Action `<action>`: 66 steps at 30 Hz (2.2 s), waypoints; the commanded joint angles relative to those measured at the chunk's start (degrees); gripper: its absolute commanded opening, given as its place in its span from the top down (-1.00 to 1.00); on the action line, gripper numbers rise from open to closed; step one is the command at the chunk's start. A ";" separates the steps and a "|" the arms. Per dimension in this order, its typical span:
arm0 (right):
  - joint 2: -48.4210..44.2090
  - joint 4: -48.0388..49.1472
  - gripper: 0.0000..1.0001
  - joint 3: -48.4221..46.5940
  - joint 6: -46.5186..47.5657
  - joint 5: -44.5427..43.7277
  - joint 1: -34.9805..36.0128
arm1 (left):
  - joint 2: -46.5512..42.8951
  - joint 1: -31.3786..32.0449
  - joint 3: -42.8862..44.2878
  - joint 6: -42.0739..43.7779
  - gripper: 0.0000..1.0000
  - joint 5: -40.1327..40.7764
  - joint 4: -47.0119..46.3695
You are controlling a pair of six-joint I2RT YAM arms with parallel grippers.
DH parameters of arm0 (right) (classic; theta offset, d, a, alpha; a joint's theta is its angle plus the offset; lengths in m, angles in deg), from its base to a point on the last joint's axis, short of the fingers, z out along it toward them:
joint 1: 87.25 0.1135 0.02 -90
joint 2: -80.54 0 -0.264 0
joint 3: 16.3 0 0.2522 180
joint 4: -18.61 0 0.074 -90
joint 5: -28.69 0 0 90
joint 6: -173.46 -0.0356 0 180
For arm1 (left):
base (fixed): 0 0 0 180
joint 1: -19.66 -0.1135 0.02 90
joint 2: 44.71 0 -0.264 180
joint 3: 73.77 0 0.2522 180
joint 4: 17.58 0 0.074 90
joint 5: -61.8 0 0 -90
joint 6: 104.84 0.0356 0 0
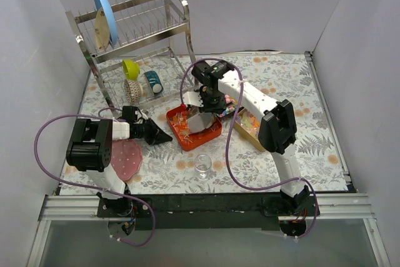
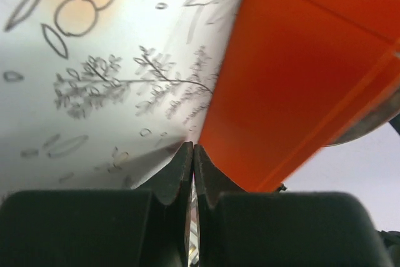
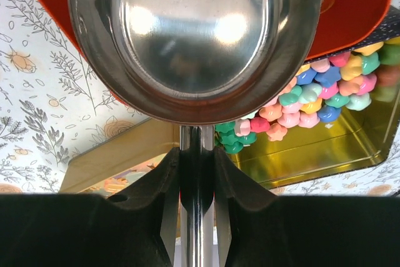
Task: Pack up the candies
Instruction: Scoop the fake candies from the storage box.
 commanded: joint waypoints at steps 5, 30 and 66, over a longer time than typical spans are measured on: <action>4.54 -0.19 0.97 -5.19 -6.28 -4.30 2.98 | 4.56 1.78 2.78 -0.40 1.00 -0.42 -1.87; 6.58 16.24 0.97 0.86 -15.69 18.35 -0.79 | 7.21 1.87 6.20 2.94 1.00 -4.28 -2.57; -3.62 36.64 0.50 23.63 -15.16 21.72 -2.38 | 6.68 -1.73 8.67 10.41 1.00 -8.59 3.32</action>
